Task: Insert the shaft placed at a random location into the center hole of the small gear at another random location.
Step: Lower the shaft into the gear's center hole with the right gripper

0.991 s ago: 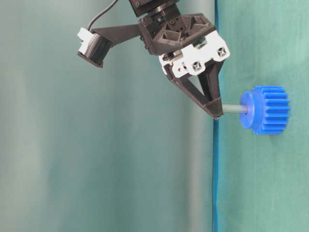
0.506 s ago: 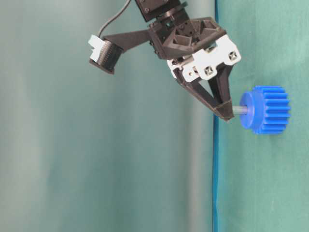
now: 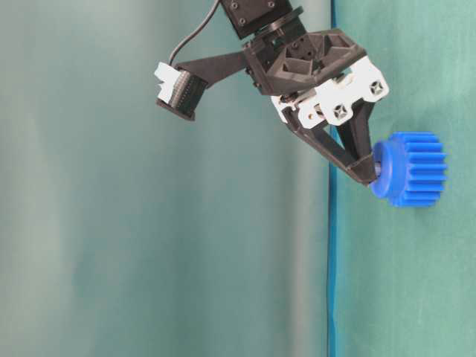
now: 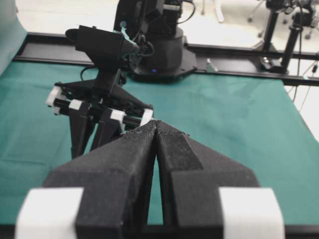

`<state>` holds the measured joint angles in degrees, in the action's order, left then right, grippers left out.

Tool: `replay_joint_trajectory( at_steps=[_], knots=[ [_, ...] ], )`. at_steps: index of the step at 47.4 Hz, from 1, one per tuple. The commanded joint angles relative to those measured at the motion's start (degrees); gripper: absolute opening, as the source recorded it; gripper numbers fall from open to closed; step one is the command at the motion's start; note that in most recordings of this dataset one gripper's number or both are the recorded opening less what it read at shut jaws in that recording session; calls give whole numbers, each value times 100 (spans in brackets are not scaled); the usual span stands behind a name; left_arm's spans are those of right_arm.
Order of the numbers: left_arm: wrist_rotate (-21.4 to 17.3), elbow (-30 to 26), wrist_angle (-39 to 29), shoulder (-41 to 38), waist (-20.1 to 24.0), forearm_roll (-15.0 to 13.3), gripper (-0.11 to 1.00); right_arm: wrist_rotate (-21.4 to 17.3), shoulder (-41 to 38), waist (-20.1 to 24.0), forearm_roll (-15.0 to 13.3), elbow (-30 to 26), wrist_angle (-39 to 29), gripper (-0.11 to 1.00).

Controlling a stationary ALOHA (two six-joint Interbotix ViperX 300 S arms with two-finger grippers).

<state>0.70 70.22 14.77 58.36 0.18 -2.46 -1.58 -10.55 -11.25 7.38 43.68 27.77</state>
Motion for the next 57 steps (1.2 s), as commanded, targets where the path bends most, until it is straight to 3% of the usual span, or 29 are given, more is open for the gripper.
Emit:
replay_joint_trajectory(
  at_steps=[1, 47, 50, 57],
  knots=[
    [9, -53, 26, -35, 0, -9, 0, 9, 79, -9, 9, -114, 26, 14],
    [9, -44, -53, -35, 0, -18, 0, 9, 35, -9, 9, -114, 9, 15],
    [9, -44, -62, -35, 0, -18, 0, 0, 35, -9, 18, -123, 9, 25],
    [9, -44, -53, -35, 0, -18, 0, 0, 35, -9, 9, -176, 9, 70]
  ],
)
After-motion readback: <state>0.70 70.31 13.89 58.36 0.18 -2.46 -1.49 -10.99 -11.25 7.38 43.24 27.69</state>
